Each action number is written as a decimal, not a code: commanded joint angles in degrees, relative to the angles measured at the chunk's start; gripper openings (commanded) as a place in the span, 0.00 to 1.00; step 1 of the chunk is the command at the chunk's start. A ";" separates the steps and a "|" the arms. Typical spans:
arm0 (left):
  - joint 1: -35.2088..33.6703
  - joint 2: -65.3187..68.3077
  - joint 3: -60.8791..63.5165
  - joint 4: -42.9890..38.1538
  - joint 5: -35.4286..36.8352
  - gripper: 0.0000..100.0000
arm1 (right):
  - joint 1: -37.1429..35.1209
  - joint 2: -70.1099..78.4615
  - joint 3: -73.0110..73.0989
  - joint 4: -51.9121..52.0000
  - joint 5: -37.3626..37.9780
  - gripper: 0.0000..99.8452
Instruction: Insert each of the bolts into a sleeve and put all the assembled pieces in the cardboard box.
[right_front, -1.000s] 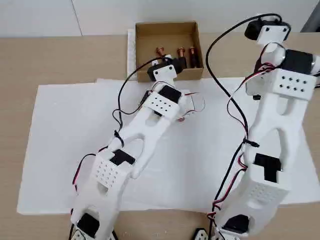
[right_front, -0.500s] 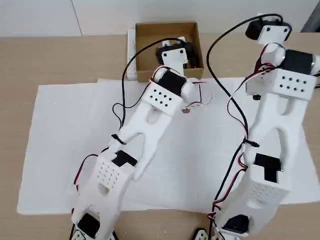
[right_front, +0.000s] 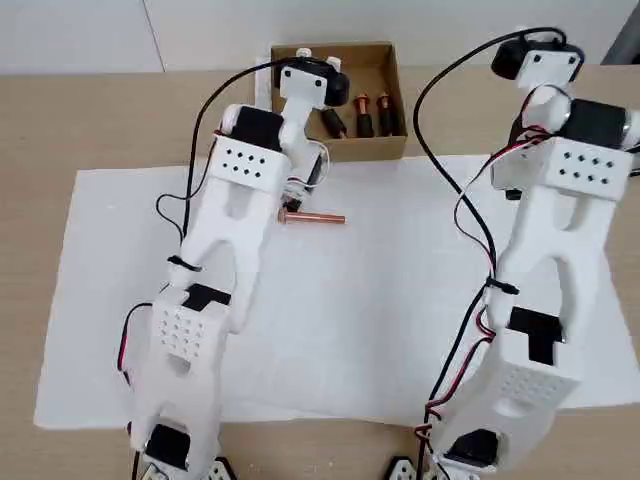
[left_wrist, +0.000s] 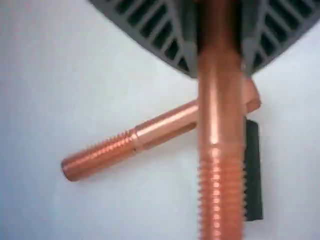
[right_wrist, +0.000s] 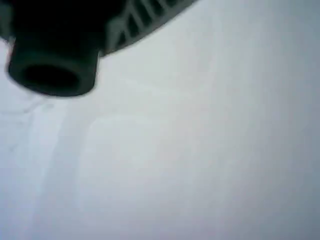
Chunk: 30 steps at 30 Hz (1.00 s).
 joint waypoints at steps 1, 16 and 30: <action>0.18 -14.07 3.91 1.23 -3.34 0.01 | 0.31 -4.44 -0.26 0.31 -0.44 0.00; 0.35 -47.21 53.14 0.97 -26.64 0.01 | -3.74 -4.44 -0.35 0.31 -0.88 0.00; -2.37 -47.65 75.74 -16.88 -50.73 0.01 | -6.11 -7.43 -0.35 0.31 -1.49 0.00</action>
